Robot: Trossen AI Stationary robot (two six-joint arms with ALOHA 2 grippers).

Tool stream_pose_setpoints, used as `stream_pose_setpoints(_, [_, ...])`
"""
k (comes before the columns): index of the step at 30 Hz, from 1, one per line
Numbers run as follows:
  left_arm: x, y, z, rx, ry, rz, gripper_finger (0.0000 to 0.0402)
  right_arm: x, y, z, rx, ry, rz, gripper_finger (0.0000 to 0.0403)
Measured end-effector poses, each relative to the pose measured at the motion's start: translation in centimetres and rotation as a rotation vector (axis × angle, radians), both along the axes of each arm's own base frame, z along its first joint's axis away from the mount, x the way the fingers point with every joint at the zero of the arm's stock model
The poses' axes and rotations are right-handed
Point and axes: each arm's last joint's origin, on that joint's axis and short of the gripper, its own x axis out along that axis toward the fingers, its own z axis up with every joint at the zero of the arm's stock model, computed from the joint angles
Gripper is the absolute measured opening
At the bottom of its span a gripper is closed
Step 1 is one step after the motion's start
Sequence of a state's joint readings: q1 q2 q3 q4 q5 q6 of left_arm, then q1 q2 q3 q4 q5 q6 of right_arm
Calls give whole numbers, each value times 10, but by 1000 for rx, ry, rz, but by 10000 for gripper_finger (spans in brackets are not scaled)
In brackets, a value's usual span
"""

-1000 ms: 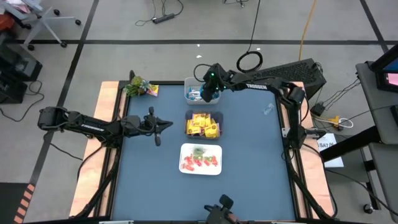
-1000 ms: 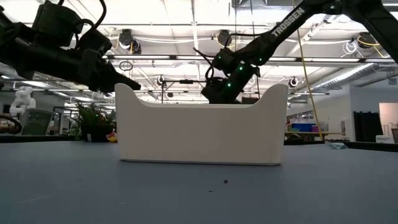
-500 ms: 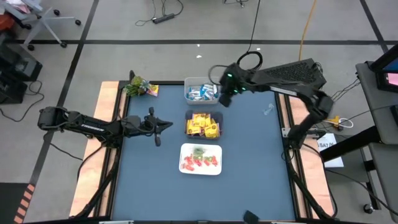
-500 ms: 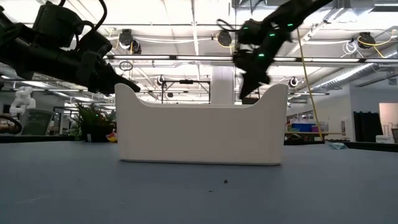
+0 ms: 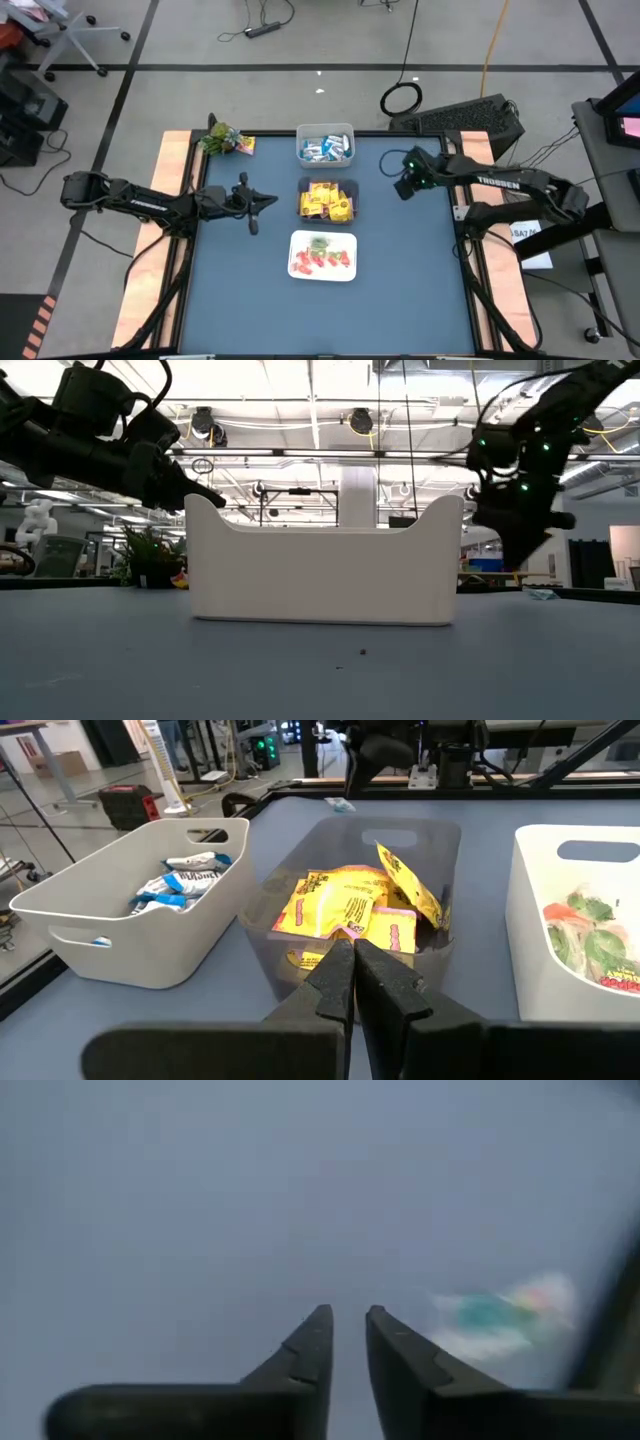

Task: Sort candy
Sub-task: Put the blue gummy candy into the white bin

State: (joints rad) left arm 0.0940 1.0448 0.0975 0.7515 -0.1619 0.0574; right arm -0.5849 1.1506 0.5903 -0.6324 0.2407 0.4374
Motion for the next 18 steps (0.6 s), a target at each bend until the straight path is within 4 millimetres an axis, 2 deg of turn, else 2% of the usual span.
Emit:
stream_pose_setpoints(5, [0, 0, 0, 0, -1, 0, 19, -11, -3, -8, -44, 96, -110, 115])
stream_pose_setpoints(11, [0, 0, 0, 0, 1, 0, 19, -15, -14, -20, -30, 193, -152, 197])
stream_pose_setpoints(14, [0, 0, 0, 0, 2, 0, 19, -17, -20, -27, -6, 233, -167, 212])
stream_pose_setpoints(18, [0, 0, 0, -1, 5, 0, 19, -19, -28, -40, 34, 295, -169, 200])
